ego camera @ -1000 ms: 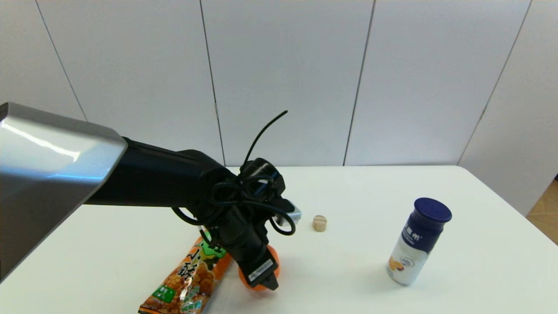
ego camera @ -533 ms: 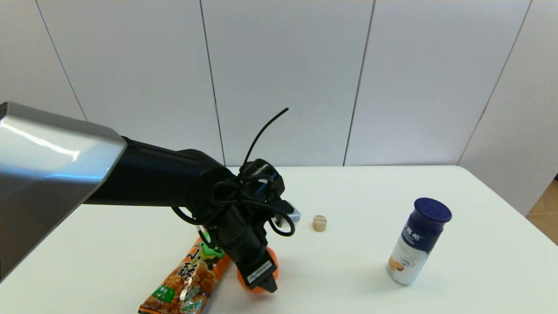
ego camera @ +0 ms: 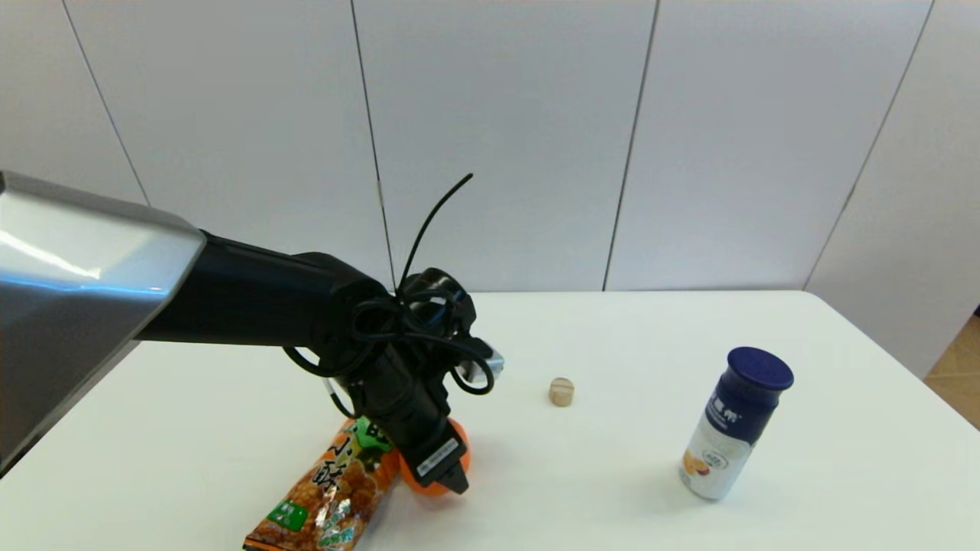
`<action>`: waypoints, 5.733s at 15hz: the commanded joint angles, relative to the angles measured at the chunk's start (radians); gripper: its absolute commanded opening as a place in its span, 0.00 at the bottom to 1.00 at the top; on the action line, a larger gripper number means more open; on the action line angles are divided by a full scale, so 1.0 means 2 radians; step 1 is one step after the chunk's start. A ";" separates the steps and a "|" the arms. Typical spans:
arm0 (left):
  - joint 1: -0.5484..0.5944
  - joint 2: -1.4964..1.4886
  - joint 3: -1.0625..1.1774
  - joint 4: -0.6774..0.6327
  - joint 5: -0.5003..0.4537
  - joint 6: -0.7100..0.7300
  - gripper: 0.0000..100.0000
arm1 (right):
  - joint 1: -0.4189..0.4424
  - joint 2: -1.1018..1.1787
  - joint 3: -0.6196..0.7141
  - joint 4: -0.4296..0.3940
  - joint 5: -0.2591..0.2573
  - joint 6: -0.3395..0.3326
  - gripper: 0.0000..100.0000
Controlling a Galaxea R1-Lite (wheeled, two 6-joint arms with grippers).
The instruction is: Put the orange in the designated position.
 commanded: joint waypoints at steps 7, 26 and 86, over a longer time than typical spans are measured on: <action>-0.004 0.006 -0.002 0.001 -0.001 0.001 0.00 | 0.000 0.001 0.000 0.000 0.000 0.000 1.00; -0.006 0.007 -0.006 0.001 -0.001 0.000 1.00 | 0.000 0.001 0.000 0.000 0.000 0.000 1.00; 0.336 -1.016 0.687 -0.297 0.069 -0.124 1.00 | 0.000 0.001 0.000 0.000 0.000 0.000 1.00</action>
